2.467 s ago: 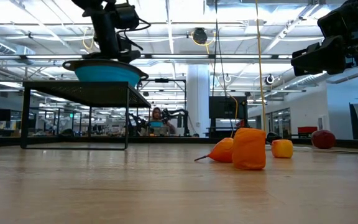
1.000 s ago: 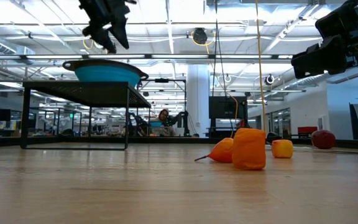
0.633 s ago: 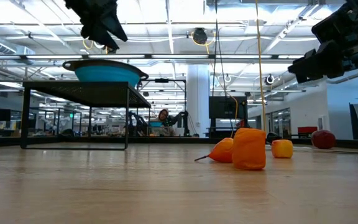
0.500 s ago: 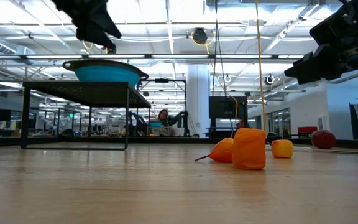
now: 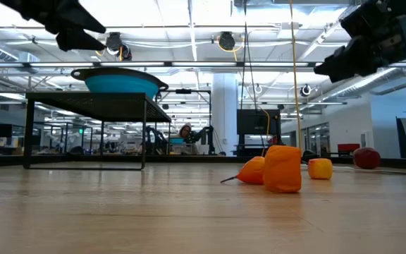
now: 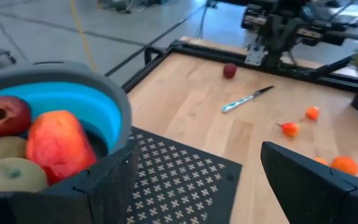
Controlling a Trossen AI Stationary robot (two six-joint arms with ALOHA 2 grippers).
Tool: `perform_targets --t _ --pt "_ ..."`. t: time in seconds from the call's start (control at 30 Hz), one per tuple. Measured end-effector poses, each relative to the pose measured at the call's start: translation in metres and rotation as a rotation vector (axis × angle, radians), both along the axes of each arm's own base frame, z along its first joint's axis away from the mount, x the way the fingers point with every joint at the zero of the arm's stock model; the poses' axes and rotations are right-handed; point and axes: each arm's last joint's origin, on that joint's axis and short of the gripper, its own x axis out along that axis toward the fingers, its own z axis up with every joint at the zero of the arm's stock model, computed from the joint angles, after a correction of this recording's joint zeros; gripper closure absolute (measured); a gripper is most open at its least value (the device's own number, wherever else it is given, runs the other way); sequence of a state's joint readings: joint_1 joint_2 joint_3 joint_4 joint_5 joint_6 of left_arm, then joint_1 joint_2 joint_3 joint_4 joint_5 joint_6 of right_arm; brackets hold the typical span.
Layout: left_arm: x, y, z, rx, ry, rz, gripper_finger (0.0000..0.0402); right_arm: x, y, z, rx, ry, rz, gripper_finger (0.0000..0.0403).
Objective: Pick & Place Fruit
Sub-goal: Put the red pomegranate into the blue strainer bowl on the shelf
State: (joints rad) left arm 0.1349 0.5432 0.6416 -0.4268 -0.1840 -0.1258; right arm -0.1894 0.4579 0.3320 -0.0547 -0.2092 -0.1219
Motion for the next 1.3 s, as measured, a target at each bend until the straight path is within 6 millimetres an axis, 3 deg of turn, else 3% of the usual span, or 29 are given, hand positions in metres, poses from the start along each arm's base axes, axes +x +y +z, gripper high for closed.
perform_targets --t 0.37,0.7,0.93,1.3 --pt "-0.02 -0.013 -0.04 0.037 -0.086 -0.104 0.0064 0.025 -0.007 0.022 0.014 0.221 -0.082 0.0403" --pt "-0.034 -0.017 -0.06 0.071 -0.139 -0.155 0.0064 0.047 -0.014 0.041 -0.002 0.452 -0.152 0.0385" --pt "-0.042 -0.019 -0.061 0.087 -0.174 -0.182 0.0064 0.05 -0.019 0.033 -0.079 0.692 -0.26 0.0339" --pt "-0.043 -0.021 -0.063 0.083 -0.166 -0.214 0.0064 0.043 -0.025 0.019 -0.075 0.908 -0.31 0.0223"
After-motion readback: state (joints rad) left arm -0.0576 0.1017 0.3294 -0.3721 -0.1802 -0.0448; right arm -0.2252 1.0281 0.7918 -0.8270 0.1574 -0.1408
